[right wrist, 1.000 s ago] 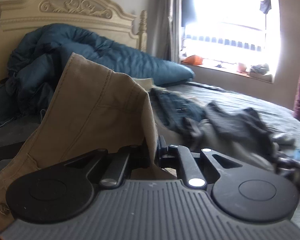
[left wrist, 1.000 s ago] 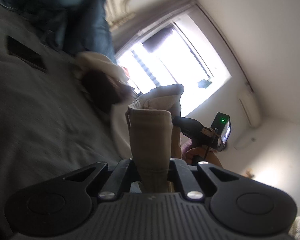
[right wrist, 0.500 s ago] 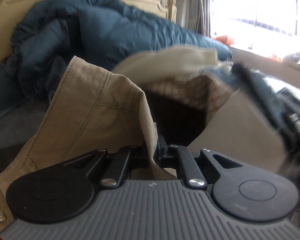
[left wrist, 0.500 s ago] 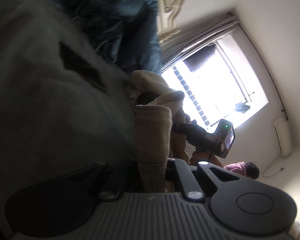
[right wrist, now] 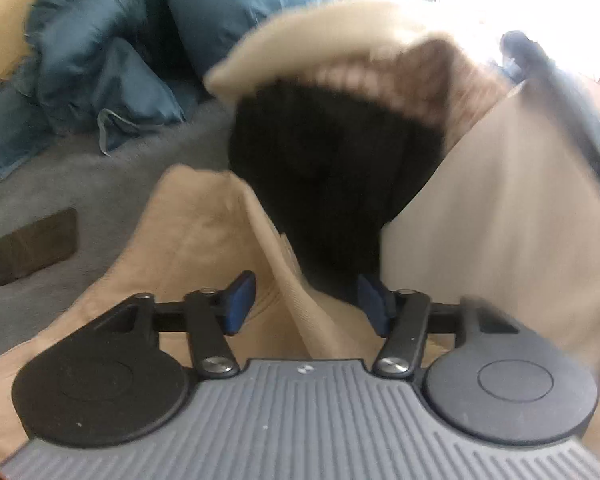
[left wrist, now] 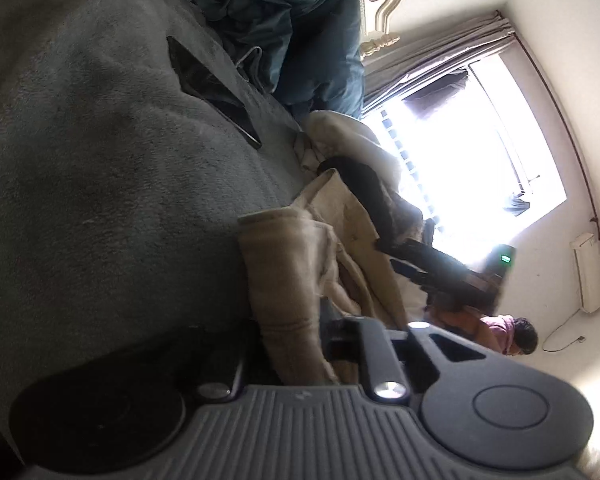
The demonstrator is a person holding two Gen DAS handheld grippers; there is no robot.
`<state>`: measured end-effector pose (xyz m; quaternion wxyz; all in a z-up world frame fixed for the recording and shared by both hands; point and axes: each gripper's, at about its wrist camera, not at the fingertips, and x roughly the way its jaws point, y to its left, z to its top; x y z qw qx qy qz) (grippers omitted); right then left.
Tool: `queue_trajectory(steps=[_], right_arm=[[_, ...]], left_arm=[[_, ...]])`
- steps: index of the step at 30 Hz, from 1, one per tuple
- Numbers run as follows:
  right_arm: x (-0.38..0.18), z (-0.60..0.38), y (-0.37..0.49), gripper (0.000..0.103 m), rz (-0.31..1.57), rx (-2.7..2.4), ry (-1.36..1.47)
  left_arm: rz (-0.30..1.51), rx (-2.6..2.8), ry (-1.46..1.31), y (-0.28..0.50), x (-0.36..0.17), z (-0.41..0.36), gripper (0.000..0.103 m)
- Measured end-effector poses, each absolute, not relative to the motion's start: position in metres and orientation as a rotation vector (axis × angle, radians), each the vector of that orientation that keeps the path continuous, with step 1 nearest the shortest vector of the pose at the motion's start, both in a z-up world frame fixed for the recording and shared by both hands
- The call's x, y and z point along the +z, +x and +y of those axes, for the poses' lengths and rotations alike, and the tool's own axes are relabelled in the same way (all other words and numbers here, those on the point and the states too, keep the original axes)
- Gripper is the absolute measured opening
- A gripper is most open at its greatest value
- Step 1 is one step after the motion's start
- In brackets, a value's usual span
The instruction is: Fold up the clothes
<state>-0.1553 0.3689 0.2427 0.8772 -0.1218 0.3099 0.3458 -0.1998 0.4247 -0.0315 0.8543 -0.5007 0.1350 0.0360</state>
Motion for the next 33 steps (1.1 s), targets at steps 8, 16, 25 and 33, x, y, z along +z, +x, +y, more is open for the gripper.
queue_trajectory(steps=[8, 16, 25, 33], right_arm=[[0.284, 0.342, -0.239, 0.056, 0.576, 1.003, -0.302], [0.248, 0.414, -0.309, 0.04, 0.66, 1.234, -0.535], [0.22, 0.449, -0.302, 0.027, 0.737, 1.179, -0.404], [0.24, 0.408, -0.277, 0.029, 0.812, 1.16, -0.199]], left_arm=[[0.289, 0.066, -1.07, -0.201, -0.033, 0.422, 0.032], [0.304, 0.064, -1.07, -0.208, -0.039, 0.421, 0.023], [0.252, 0.161, -0.954, -0.233, -0.02, 0.419, 0.053], [0.214, 0.193, -0.749, -0.229, 0.018, 0.419, 0.063]])
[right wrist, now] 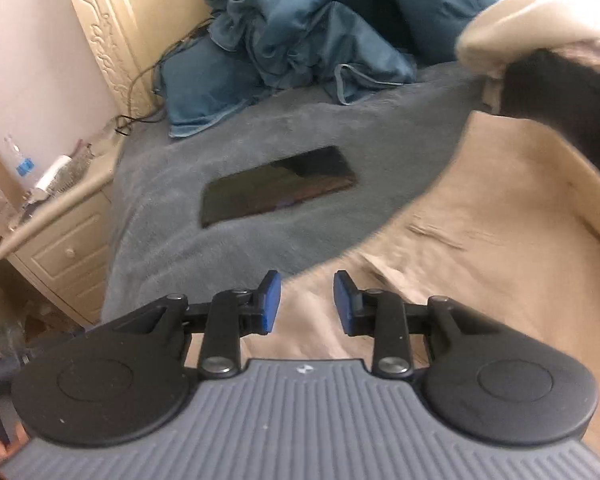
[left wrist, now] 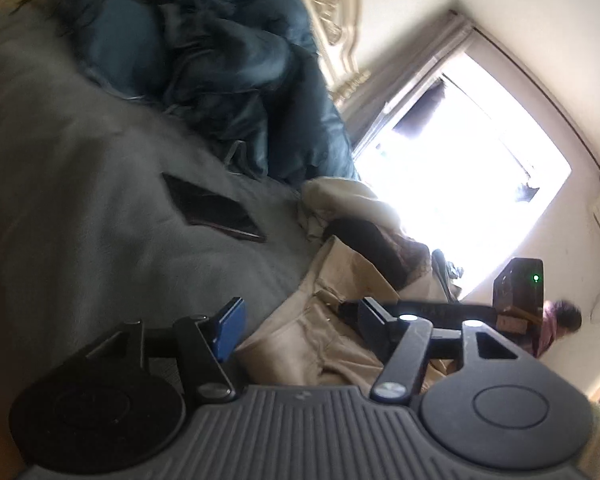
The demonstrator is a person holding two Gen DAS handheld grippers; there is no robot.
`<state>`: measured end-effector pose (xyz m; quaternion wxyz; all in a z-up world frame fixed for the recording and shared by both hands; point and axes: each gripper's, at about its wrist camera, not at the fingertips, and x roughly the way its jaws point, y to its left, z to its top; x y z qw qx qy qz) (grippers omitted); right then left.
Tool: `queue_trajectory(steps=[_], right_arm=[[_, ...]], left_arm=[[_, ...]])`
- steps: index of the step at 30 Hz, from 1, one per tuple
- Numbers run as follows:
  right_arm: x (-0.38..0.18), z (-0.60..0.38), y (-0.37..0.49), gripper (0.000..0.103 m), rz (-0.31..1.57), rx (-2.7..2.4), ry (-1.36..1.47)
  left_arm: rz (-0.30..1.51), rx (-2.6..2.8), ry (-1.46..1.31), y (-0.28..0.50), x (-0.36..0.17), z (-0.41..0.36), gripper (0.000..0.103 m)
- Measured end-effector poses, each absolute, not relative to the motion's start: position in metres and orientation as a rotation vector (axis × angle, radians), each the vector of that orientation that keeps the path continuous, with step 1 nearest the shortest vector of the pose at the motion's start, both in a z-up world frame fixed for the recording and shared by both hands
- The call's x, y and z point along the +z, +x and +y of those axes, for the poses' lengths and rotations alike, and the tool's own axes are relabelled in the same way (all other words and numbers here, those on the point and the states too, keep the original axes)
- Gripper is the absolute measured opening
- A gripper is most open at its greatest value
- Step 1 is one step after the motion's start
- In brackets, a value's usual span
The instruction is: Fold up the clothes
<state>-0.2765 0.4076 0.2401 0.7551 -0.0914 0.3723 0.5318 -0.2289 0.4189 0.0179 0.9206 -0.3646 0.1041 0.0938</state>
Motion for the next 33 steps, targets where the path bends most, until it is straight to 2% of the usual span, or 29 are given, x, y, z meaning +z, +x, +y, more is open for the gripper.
queue_trajectory(steps=[8, 15, 20, 29, 32, 33], right_arm=[[0.228, 0.4, -0.265, 0.029, 0.829, 1.033, -0.323], [0.218, 0.408, -0.223, 0.03, 0.896, 1.048, -0.231], [0.211, 0.418, -0.21, 0.033, 0.993, 1.172, -0.217], [0.208, 0.434, -0.203, 0.034, 0.993, 1.21, -0.314], [0.213, 0.434, -0.209, 0.028, 1.007, 1.255, -0.346], [0.215, 0.433, -0.212, 0.021, 0.996, 1.261, -0.368]], left_arm=[[0.447, 0.065, -0.514, -0.15, 0.025, 0.403, 0.065], [0.49, 0.026, -0.45, -0.135, 0.02, 0.399, 0.064], [0.517, 0.012, -0.43, -0.126, 0.019, 0.408, 0.056], [0.539, -0.006, -0.334, -0.126, 0.014, 0.405, 0.049], [0.54, 0.011, -0.324, -0.128, 0.014, 0.405, 0.04], [0.538, 0.011, -0.328, -0.128, 0.015, 0.405, 0.038]])
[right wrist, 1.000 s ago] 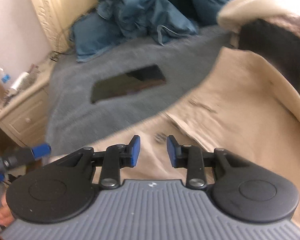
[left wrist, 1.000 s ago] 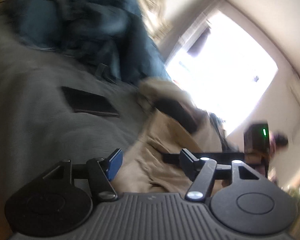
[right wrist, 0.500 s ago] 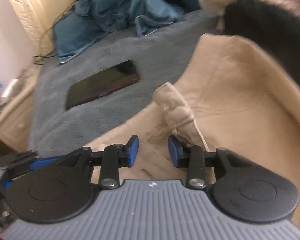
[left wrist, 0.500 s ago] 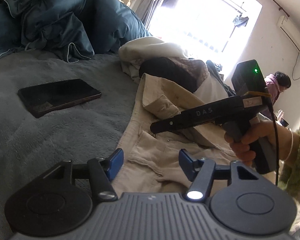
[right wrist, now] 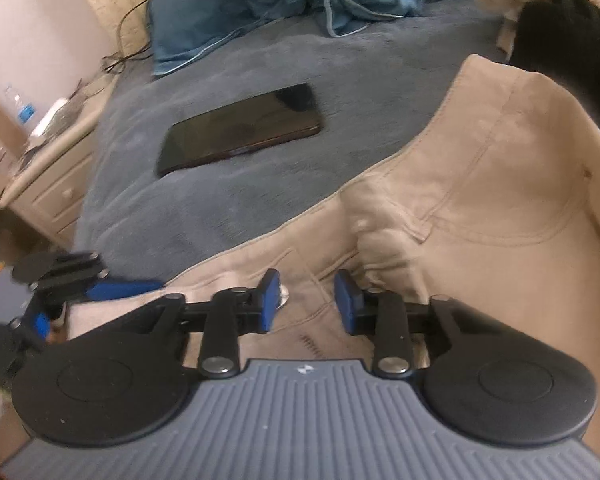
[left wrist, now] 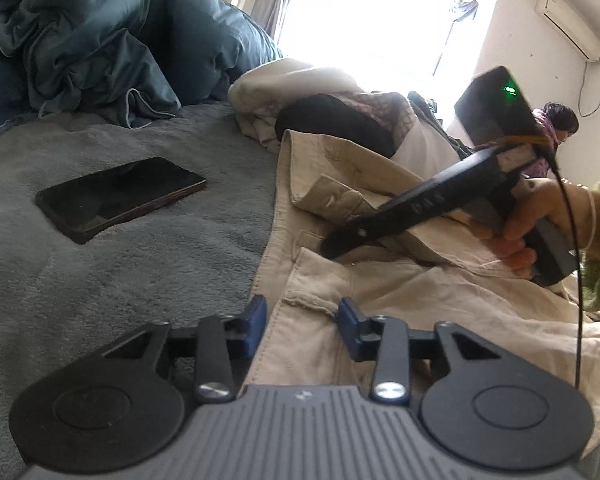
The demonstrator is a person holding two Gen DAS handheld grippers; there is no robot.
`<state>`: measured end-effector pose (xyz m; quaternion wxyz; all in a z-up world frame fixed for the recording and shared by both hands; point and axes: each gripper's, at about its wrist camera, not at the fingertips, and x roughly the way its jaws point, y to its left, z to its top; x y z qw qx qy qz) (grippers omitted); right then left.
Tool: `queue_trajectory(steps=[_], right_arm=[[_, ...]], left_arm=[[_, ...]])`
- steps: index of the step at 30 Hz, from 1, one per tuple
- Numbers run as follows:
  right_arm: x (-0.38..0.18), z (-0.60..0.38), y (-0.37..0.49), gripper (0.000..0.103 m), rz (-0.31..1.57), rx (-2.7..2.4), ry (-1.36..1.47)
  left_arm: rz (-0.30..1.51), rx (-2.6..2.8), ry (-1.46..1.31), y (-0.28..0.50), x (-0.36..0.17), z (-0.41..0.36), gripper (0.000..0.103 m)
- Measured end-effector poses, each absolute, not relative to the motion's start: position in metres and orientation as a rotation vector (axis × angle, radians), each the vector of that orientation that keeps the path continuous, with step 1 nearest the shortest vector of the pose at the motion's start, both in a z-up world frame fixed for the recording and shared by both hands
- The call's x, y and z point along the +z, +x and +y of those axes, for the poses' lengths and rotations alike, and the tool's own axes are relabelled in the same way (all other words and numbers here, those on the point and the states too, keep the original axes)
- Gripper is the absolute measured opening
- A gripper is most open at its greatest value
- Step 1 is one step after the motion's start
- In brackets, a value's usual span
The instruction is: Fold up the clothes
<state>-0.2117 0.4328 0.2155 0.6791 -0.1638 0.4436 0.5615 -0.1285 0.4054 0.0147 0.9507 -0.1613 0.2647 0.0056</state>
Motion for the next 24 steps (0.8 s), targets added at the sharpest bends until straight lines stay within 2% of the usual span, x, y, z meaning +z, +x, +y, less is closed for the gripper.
queue_trajectory(steps=[1, 2, 4, 9, 14, 24], right_arm=[[0.217, 0.432, -0.215, 0.01, 0.979, 1.261, -0.398], [0.218, 0.432, -0.218, 0.008, 0.977, 1.261, -0.419], [0.218, 0.429, -0.223, 0.006, 0.961, 1.261, -0.435], [0.222, 0.43, -0.245, 0.005, 0.829, 1.211, -0.502], [0.233, 0.426, -0.246, 0.005, 0.737, 1.174, -0.445], [0.226, 0.437, -0.244, 0.005, 0.723, 1.168, -0.39]], left_arm=[[0.537, 0.012, -0.332, -0.129, 0.015, 0.406, 0.034], [0.535, 0.012, -0.334, -0.129, 0.015, 0.406, 0.032], [0.53, 0.019, -0.33, -0.13, 0.016, 0.406, 0.015], [0.498, 0.048, -0.344, -0.134, 0.019, 0.405, 0.013], [0.458, 0.071, -0.361, -0.137, 0.023, 0.409, 0.012], [0.476, 0.101, -0.394, -0.138, 0.017, 0.419, 0.012]])
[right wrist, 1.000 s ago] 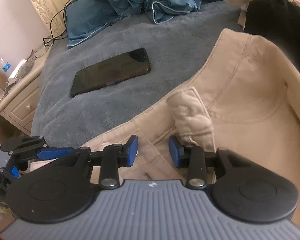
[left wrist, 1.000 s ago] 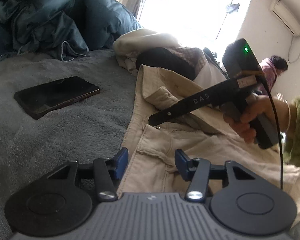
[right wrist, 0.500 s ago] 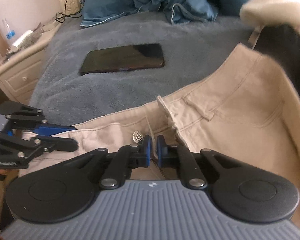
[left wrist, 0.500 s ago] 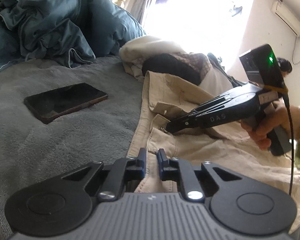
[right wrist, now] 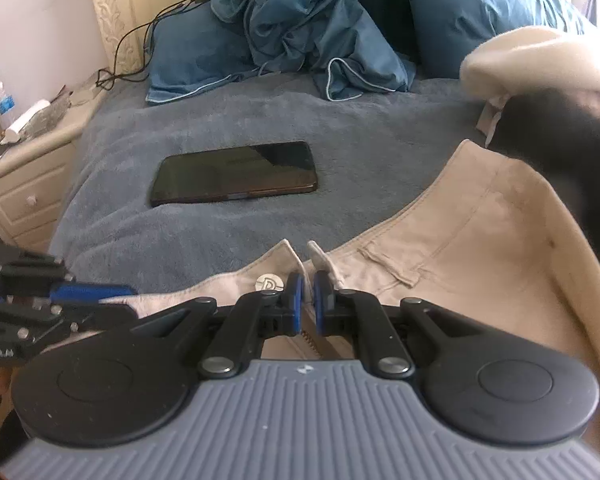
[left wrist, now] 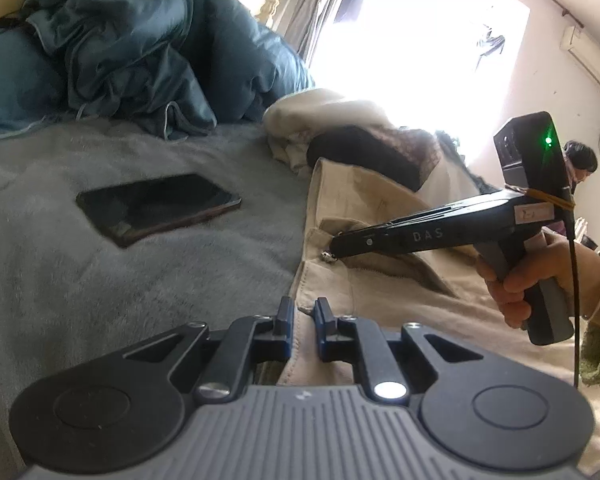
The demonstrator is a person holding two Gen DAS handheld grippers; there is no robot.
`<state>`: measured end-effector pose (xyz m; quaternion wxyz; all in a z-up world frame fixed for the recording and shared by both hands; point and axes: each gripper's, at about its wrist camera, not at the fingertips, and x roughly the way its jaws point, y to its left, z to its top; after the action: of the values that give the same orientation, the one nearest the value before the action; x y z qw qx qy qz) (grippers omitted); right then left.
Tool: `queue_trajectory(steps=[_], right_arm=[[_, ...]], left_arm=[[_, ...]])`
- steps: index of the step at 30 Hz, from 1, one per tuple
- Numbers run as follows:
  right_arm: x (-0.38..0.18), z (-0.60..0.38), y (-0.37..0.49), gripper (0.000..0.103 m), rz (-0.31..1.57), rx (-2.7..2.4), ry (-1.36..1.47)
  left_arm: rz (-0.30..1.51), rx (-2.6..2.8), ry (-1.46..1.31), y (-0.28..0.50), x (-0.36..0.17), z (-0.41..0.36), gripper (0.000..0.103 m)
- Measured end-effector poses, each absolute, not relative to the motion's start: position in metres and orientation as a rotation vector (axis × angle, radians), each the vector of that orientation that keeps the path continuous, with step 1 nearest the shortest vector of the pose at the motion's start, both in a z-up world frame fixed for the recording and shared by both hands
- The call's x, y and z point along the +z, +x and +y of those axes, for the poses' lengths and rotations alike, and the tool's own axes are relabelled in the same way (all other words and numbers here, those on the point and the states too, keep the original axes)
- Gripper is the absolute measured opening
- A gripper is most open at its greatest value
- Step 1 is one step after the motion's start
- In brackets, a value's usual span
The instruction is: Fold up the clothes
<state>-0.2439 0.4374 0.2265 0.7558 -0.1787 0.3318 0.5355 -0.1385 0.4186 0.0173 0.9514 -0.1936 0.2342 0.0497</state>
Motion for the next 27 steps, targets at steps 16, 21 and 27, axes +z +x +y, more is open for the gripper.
queue_trajectory(steps=[16, 21, 27], right_arm=[[0.239, 0.417, -0.291, 0.014, 0.481, 1.131, -0.622], [0.221, 0.431, -0.283, 0.009, 0.508, 1.023, -0.701], [0.224, 0.43, -0.28, 0.003, 0.522, 1.047, -0.597]], left_arm=[[0.501, 0.107, -0.414, -0.139, 0.012, 0.422, 0.012], [0.507, 0.106, -0.421, -0.139, 0.012, 0.423, 0.013], [0.516, 0.112, -0.415, -0.139, 0.013, 0.422, 0.016]])
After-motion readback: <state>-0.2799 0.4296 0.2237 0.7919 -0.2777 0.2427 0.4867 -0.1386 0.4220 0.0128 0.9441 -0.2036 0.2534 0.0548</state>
